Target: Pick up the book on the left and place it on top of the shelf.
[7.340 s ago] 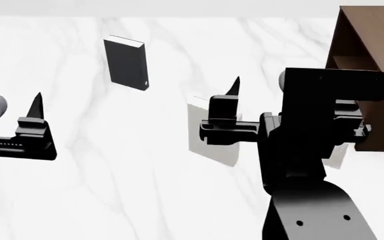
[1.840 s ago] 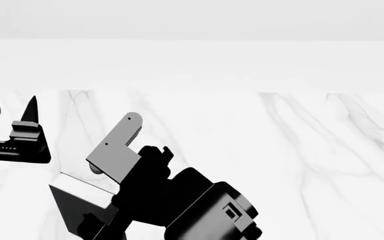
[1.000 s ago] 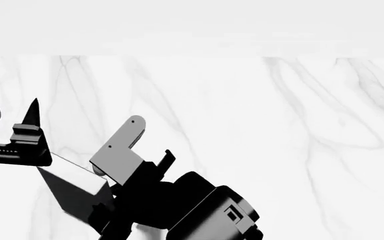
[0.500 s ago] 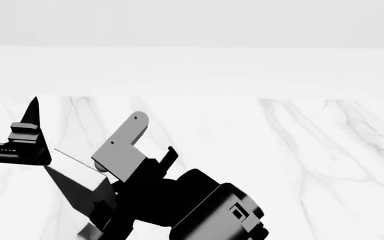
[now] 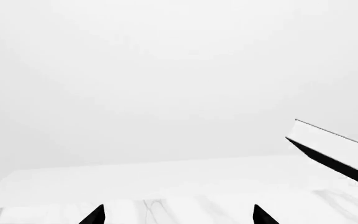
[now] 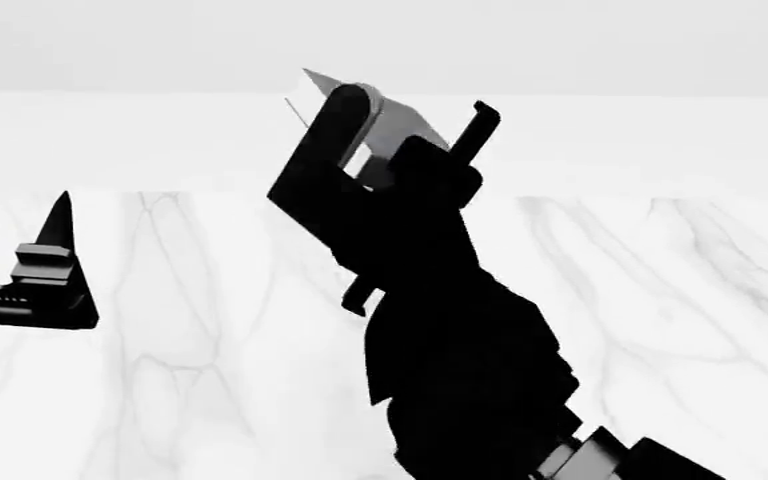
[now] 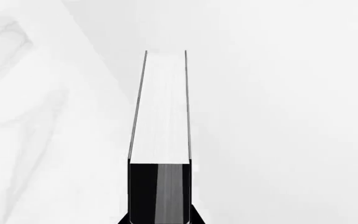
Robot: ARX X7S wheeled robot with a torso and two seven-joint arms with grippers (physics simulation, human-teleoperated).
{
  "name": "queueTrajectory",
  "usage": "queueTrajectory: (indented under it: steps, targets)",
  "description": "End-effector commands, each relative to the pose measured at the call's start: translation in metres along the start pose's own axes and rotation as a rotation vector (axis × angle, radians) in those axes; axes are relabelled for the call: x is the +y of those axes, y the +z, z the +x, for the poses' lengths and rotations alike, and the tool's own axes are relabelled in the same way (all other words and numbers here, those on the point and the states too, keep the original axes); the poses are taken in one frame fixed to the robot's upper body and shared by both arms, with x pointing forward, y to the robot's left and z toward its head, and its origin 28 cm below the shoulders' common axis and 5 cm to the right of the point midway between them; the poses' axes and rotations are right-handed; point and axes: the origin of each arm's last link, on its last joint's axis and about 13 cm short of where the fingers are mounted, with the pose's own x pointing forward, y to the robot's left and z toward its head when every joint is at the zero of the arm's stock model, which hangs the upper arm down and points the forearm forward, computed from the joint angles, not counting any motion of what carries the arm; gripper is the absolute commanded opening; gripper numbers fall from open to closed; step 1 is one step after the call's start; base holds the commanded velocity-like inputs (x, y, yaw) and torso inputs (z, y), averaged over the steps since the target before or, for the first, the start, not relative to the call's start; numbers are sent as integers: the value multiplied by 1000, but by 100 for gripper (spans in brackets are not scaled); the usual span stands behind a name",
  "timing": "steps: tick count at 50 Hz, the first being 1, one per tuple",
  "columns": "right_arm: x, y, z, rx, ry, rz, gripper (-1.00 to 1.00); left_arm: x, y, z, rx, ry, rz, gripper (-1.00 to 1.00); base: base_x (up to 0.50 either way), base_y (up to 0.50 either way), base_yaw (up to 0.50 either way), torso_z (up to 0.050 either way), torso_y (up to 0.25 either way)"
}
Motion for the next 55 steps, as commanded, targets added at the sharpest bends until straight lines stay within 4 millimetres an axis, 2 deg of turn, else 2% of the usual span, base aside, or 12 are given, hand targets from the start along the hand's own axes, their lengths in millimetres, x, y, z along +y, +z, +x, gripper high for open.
queueTrajectory:
  steps: [1,6,10,13,23,28,37,46,55]
  targets:
    - [-65,3,14,-6,-700,-485,-100,1,0,-1,-7,-2,-9,100,0,0,0,0,0]
    - [-89,-6,21,69,-798,-602,-100,0,0,0,-5,-3,-8,100,0,0,0,0,0]
    - [-113,-19,26,210,-857,-680,-100,1,0,-1,-7,-2,-8,100,0,0,0,0,3]
    - [-126,-33,18,331,-883,-703,-100,1,0,-1,-6,-1,-10,100,0,0,0,0,0]
    - [-148,-64,-3,598,-907,-697,-100,1,0,-1,-7,-1,-10,100,0,0,0,0,2]
    - [-161,-87,-22,809,-929,-686,-100,2,0,-1,-7,2,-12,100,0,0,0,0,0]
    - [-169,-124,-52,1129,-923,-619,-100,3,-1,-2,-8,4,-15,100,0,0,0,0,2]
    - [-169,-154,-73,1306,-875,-524,-100,3,-3,-1,-3,4,-19,100,0,0,0,0,1]
    - [-161,-171,-83,1404,-832,-522,-100,3,-4,-2,-4,7,-23,100,0,0,0,0,1]
